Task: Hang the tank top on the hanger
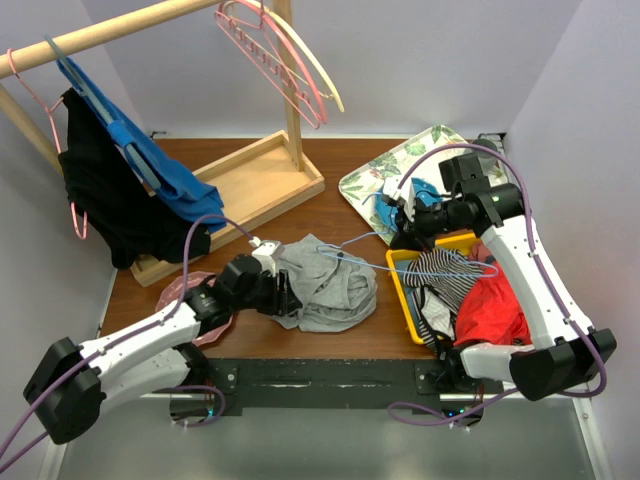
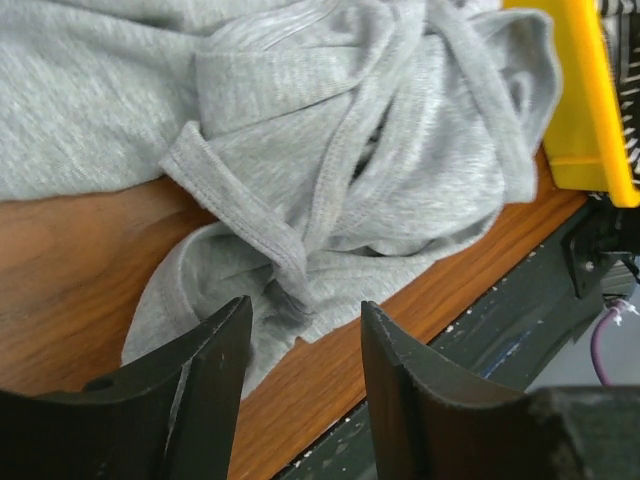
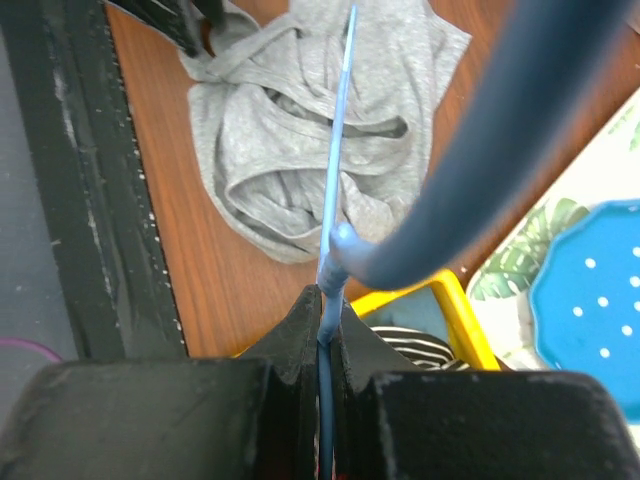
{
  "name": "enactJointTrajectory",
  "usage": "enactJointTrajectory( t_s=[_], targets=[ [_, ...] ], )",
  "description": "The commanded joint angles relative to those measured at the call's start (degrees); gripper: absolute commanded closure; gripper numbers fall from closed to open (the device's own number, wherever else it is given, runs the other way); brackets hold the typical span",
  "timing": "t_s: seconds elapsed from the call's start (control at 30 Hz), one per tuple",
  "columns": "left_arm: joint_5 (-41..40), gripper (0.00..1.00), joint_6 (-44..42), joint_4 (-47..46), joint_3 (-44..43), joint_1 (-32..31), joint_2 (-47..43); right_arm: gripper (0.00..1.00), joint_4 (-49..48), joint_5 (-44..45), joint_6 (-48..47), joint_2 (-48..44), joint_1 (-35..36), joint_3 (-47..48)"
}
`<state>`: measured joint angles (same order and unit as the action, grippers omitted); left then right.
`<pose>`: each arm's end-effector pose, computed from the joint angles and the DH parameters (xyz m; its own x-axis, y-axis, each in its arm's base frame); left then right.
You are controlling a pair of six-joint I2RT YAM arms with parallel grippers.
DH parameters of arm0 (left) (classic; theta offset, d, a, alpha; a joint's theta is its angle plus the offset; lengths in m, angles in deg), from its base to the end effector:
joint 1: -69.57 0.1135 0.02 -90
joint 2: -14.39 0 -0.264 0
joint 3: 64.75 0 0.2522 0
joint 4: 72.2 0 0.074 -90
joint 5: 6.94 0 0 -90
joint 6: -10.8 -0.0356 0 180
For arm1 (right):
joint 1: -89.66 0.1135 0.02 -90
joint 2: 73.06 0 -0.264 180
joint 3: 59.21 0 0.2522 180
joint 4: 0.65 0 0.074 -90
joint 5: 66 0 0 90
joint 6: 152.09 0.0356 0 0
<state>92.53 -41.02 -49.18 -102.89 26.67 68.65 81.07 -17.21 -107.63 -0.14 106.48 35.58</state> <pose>0.1372 -0.1355 0.1889 -0.8363 -0.0552 -0.5455 0.3155 0.7653 -0.5611 0.2106 0.0882 0.3727 -0.1983 -0.6209 -0.7584 -0.9651 0.2587 0.0405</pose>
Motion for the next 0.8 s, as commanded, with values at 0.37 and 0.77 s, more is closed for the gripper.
enactJointTrajectory(
  t_s=[0.37, 0.77],
  targets=[
    [-1.6, 1.0, 2.3, -11.2, -3.4, -1.2, 11.6, 1.0, 6.1, -7.2, -8.3, 2.0, -0.1, -1.1],
    [6.9, 1.0, 4.9, -10.0, -2.5, 7.1, -3.2, 1.0, 13.4, -7.6, -16.8, 2.6, -0.1, -0.1]
  ],
)
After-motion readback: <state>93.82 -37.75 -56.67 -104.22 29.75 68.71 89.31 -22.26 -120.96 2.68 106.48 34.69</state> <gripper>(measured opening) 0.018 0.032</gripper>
